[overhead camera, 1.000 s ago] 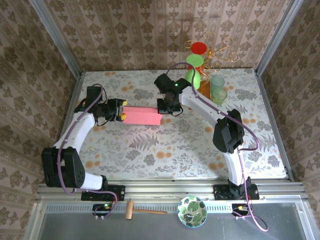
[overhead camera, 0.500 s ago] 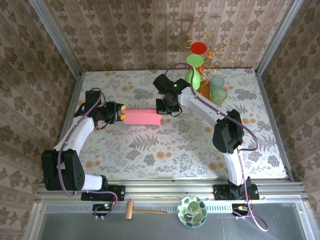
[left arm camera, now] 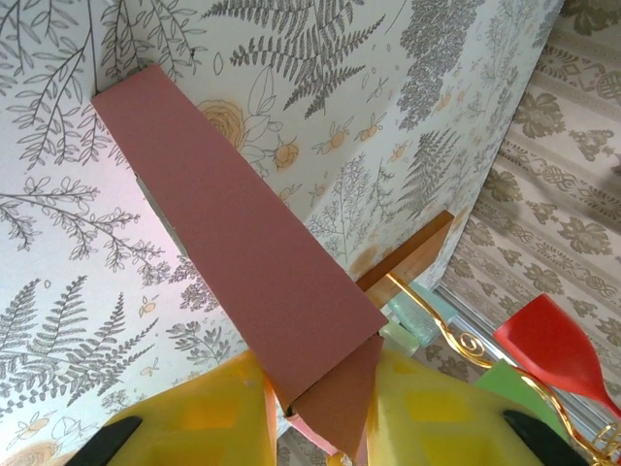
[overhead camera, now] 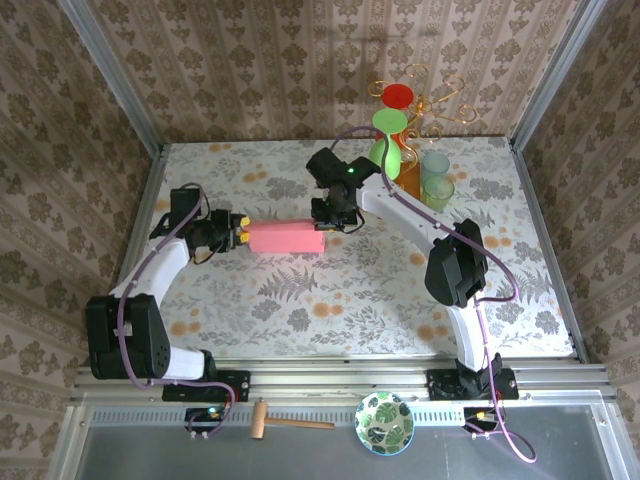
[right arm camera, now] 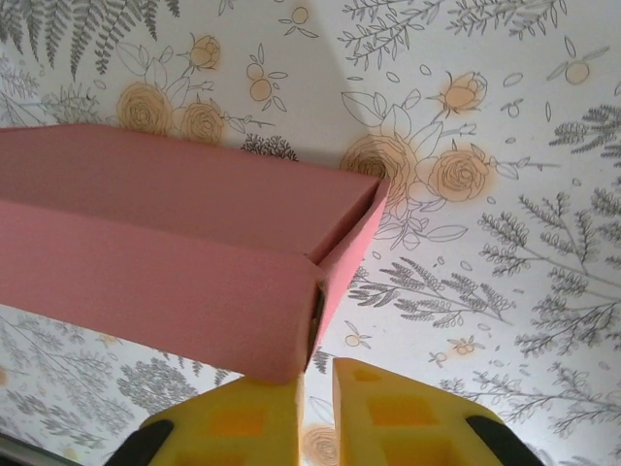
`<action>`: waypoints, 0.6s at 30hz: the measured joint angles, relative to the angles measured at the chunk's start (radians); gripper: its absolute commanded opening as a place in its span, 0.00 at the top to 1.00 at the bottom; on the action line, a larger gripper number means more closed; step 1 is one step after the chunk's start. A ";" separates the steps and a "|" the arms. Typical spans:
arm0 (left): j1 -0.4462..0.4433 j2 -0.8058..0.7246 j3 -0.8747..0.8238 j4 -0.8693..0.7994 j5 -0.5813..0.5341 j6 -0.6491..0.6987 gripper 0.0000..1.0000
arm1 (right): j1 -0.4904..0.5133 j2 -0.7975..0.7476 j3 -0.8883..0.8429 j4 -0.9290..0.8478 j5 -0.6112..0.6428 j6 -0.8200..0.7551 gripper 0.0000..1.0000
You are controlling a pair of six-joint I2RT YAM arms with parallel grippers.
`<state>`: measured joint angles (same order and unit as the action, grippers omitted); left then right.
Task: Fold the paper box
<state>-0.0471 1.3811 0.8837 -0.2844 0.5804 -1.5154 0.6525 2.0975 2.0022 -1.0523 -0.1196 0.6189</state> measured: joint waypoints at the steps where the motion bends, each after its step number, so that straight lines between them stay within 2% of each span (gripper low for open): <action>1: 0.002 0.001 0.000 0.002 0.000 0.000 0.75 | 0.000 0.000 0.000 0.000 -0.006 0.006 0.75; 5: 0.003 0.007 0.000 0.014 0.000 0.000 0.76 | -0.001 -0.004 -0.001 0.002 -0.040 0.029 0.68; 11: 0.003 0.012 0.000 0.025 0.000 0.000 0.75 | -0.011 -0.081 -0.071 0.064 -0.118 0.109 0.63; 14: 0.004 0.013 0.000 0.027 0.002 0.000 0.75 | -0.027 -0.147 -0.141 0.140 -0.163 0.179 0.61; 18: 0.004 0.019 0.001 0.033 0.008 0.000 0.75 | -0.082 -0.259 -0.335 0.336 -0.242 0.342 0.60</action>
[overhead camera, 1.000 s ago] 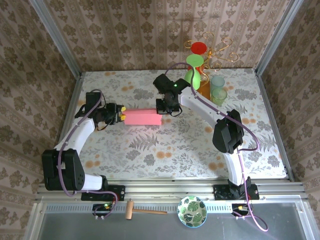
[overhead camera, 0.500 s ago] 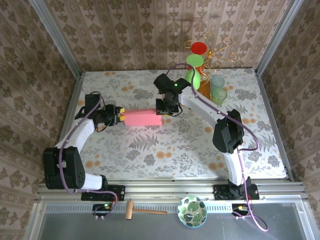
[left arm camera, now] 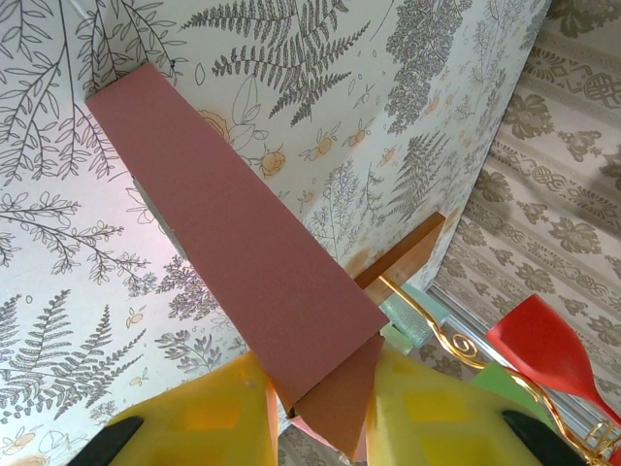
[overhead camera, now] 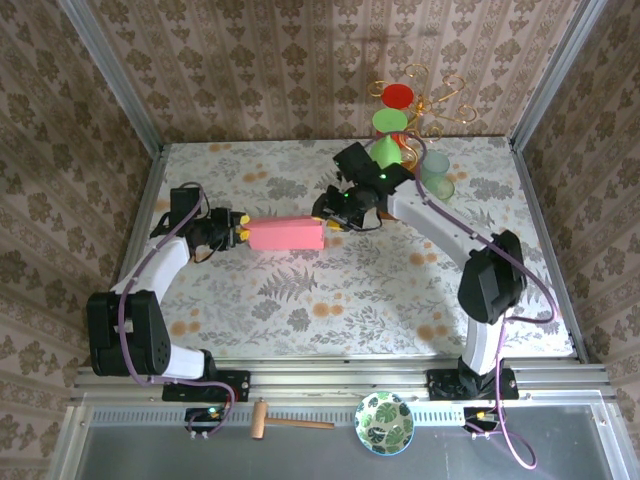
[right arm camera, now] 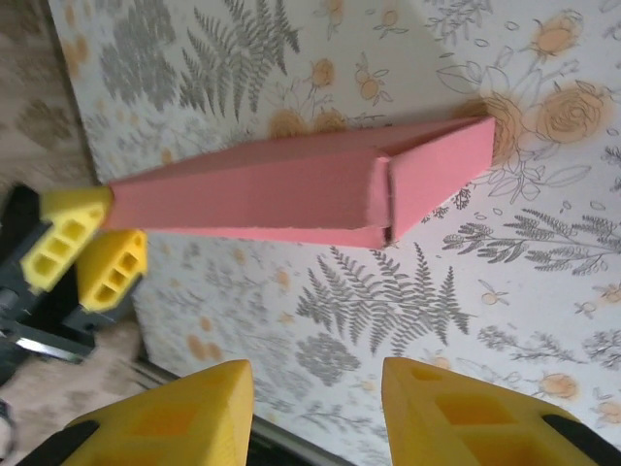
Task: Fold the paper box
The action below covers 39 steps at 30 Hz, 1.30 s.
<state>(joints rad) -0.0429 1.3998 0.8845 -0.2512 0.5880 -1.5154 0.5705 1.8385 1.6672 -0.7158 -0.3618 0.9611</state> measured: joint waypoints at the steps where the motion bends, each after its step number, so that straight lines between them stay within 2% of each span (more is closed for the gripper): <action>1: 0.000 0.001 0.000 0.002 0.000 0.000 0.75 | -0.013 -0.012 -0.036 0.039 -0.016 0.039 0.60; 8: 0.000 0.005 0.002 0.006 0.004 0.000 0.75 | -0.061 -0.004 -0.146 0.257 -0.096 0.237 0.60; 18: 0.005 0.008 0.002 0.009 0.013 0.000 0.76 | -0.062 0.025 -0.217 0.363 -0.144 0.322 0.61; 25: 0.005 0.011 0.002 0.016 0.014 0.000 0.75 | -0.063 0.040 -0.232 0.397 -0.157 0.328 0.75; 29: 0.005 0.018 0.001 0.033 0.015 0.000 0.71 | -0.067 0.034 -0.263 0.436 -0.170 0.330 0.79; 36: 0.021 0.026 -0.002 0.056 0.027 0.014 0.57 | -0.074 0.033 -0.275 0.458 -0.175 0.327 0.85; 39: 0.047 0.018 -0.002 0.044 0.030 0.045 0.56 | -0.074 0.033 -0.275 0.458 -0.177 0.326 0.85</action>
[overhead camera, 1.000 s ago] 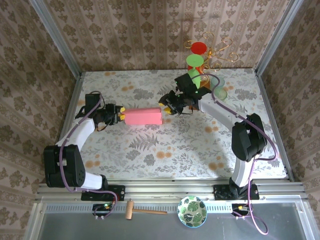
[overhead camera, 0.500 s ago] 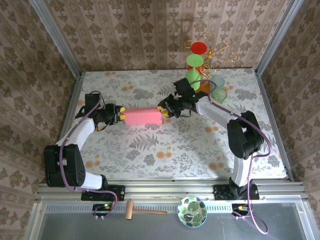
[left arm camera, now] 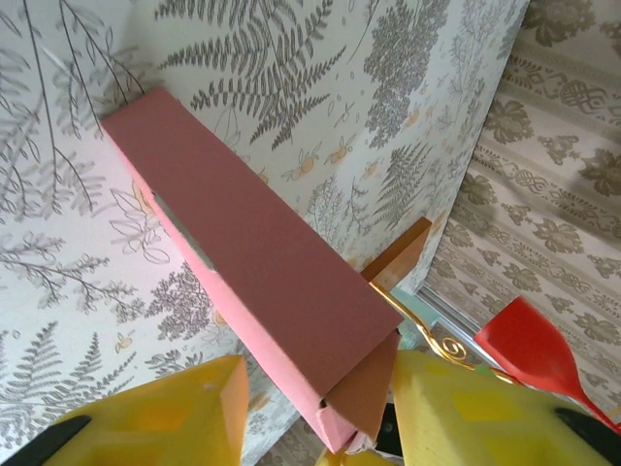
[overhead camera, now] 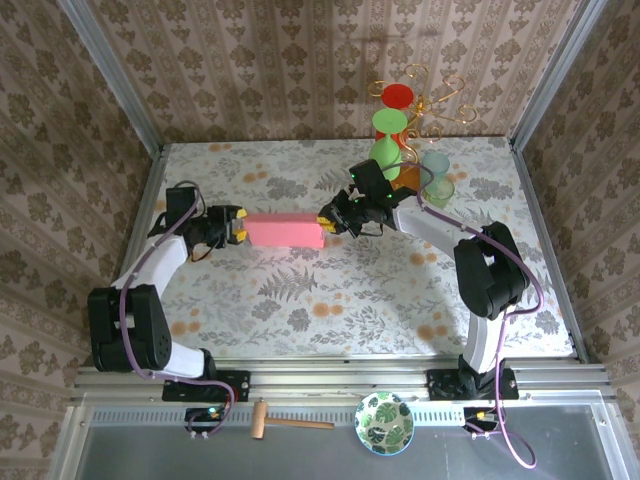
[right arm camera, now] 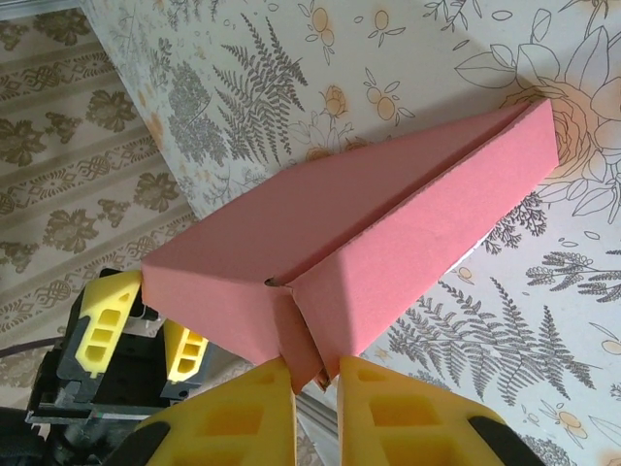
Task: Fold the paper box
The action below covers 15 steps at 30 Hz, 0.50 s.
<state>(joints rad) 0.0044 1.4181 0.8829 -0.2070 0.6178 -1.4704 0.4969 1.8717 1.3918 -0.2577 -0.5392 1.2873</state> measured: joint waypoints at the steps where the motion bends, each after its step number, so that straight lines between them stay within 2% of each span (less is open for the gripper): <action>1: 0.009 -0.007 -0.001 -0.007 0.000 0.012 0.57 | 0.000 0.000 0.000 0.000 0.000 0.000 0.85; 6: 0.030 -0.036 -0.025 0.001 0.023 0.049 0.57 | -0.003 0.000 0.000 -0.001 0.000 0.000 0.85; 12: 0.029 -0.032 -0.035 0.037 0.051 0.061 0.44 | -0.003 0.000 0.000 -0.002 0.000 0.000 0.85; 15: 0.028 -0.032 -0.009 0.037 0.050 0.068 0.42 | -0.003 0.000 0.000 -0.002 0.000 0.000 0.85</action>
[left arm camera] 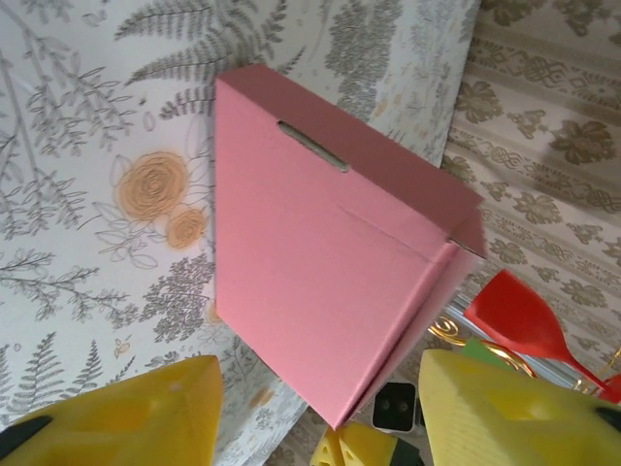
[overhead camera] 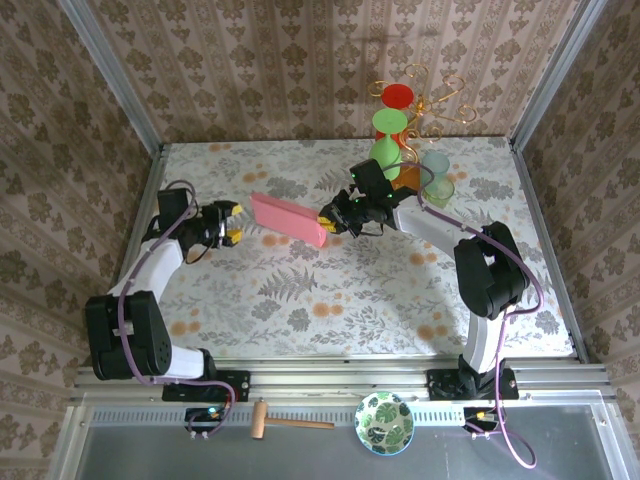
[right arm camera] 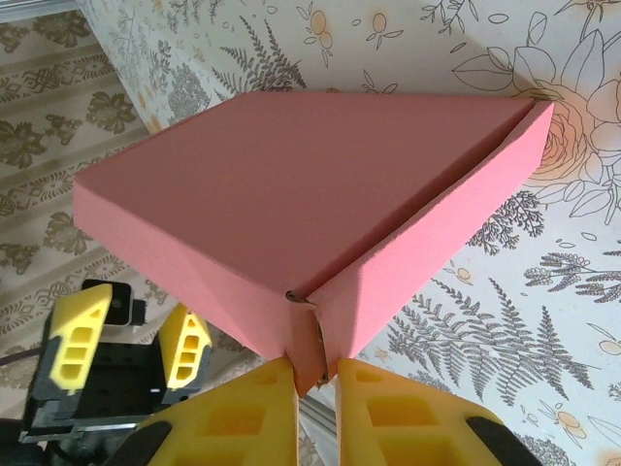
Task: Fold the paper box
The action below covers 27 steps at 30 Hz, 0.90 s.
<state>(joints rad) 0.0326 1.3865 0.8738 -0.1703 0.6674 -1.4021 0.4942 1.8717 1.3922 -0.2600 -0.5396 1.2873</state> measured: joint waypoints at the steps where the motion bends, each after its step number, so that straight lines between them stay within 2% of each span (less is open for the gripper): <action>1: -0.002 0.004 0.015 0.001 0.001 0.005 0.42 | 0.000 0.000 0.000 0.000 0.000 0.000 0.85; 7: -0.026 0.077 0.098 0.035 0.007 0.038 0.41 | 0.000 0.000 0.007 -0.009 0.000 0.000 0.85; 13: -0.048 0.196 0.161 0.069 0.022 0.072 0.45 | -0.001 0.001 0.008 -0.012 0.000 -0.001 0.86; 27: -0.064 0.253 0.167 0.123 0.043 0.095 0.63 | -0.004 0.001 0.008 -0.012 0.000 -0.001 0.87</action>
<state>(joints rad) -0.0315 1.6390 1.0405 -0.0475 0.7109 -1.3071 0.4904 1.8725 1.3998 -0.2718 -0.5392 1.2865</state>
